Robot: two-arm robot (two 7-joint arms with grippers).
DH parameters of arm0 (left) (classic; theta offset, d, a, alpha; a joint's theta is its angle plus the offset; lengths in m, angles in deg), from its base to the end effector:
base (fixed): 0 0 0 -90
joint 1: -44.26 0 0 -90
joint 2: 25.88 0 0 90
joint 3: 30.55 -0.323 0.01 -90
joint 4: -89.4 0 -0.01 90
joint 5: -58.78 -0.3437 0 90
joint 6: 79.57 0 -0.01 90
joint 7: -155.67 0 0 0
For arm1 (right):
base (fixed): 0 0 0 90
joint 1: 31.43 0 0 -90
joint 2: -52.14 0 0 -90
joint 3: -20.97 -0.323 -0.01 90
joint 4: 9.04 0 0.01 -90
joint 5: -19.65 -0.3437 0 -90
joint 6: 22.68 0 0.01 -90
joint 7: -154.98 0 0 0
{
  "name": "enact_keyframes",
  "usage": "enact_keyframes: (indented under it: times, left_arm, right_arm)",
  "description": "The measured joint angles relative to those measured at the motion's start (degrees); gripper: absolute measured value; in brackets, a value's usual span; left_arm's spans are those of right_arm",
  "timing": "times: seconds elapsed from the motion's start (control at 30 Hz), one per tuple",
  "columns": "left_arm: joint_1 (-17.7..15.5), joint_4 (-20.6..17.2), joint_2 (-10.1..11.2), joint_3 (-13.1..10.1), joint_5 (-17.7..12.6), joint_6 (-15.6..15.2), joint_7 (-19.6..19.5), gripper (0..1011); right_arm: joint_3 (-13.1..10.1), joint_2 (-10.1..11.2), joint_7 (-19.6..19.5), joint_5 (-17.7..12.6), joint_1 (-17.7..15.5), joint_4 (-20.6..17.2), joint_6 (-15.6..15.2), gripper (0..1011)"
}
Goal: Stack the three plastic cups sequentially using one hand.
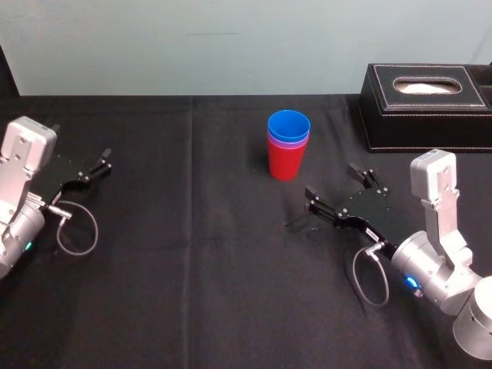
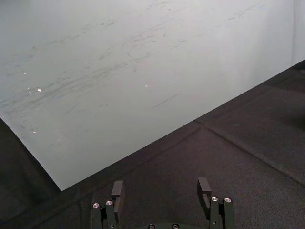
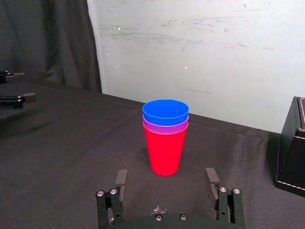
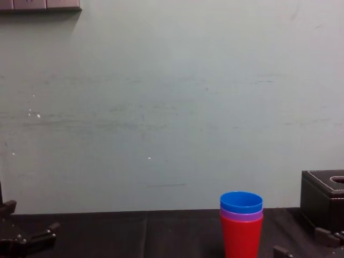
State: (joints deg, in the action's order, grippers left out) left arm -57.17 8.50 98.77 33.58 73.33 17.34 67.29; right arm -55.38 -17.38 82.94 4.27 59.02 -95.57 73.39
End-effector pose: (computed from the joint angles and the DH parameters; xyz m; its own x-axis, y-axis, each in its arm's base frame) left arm 0.3964 0.0922 -0.3356 0.2924 0.8802 0.3737 -0.9552 0.2874 0.0703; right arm 0.3551 -0.0438 -0.3581 0.5024 -0.8618 0.0707 0.8646 0.4999 -0.0506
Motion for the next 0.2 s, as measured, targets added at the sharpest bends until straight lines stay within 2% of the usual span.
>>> enact_keyframes:
  times: [0.2]
  left_arm:
    - [0.00,0.00,0.00,0.00,0.00,0.00,0.00,1004]
  right_arm:
    - [0.00,0.00,0.00,0.00,0.00,0.00,0.00,1003]
